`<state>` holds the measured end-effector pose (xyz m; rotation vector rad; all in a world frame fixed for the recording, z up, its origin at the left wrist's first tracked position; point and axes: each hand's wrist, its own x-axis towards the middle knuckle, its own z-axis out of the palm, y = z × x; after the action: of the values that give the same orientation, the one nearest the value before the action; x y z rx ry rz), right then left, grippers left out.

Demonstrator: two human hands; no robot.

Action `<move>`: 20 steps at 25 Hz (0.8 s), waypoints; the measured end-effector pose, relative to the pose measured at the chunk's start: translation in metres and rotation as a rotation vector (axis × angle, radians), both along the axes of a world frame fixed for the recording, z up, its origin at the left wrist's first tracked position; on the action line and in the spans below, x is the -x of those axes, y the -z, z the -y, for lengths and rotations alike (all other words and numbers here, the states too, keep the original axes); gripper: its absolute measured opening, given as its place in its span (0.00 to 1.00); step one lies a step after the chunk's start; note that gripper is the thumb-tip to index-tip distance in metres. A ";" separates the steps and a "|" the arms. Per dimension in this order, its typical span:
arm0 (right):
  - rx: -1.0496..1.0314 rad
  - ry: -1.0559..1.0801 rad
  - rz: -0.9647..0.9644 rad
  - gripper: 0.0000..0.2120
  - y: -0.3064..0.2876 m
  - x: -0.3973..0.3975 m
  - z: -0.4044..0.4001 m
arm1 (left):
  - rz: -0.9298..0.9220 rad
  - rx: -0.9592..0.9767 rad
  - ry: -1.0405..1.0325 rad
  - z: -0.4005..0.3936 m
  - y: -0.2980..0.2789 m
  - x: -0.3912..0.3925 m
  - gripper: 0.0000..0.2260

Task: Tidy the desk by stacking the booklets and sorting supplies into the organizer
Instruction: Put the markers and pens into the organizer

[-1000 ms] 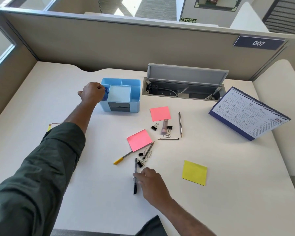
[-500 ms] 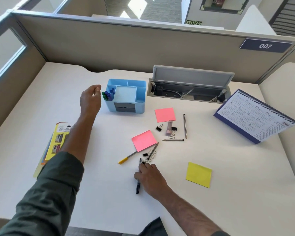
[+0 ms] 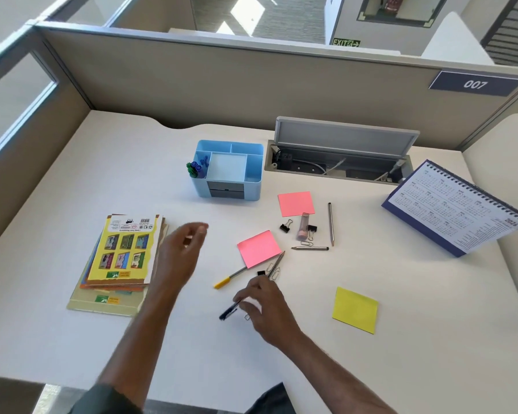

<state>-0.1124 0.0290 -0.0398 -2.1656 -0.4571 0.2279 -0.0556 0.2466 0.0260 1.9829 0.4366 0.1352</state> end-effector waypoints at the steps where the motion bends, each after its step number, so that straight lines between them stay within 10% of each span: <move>1: -0.106 0.080 -0.087 0.08 -0.006 -0.003 0.001 | -0.023 0.049 0.012 0.006 0.001 0.010 0.06; 7: -0.380 0.367 -0.332 0.12 -0.034 -0.027 -0.004 | -0.008 0.196 0.190 0.037 -0.021 0.048 0.06; 20: -0.341 0.266 -0.402 0.29 -0.035 -0.025 0.001 | 0.330 -0.237 0.171 -0.008 -0.078 -0.023 0.07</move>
<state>-0.0879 0.0280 -0.0046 -1.7645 0.0240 0.3951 -0.0323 0.2547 0.1035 2.1684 0.0369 0.4148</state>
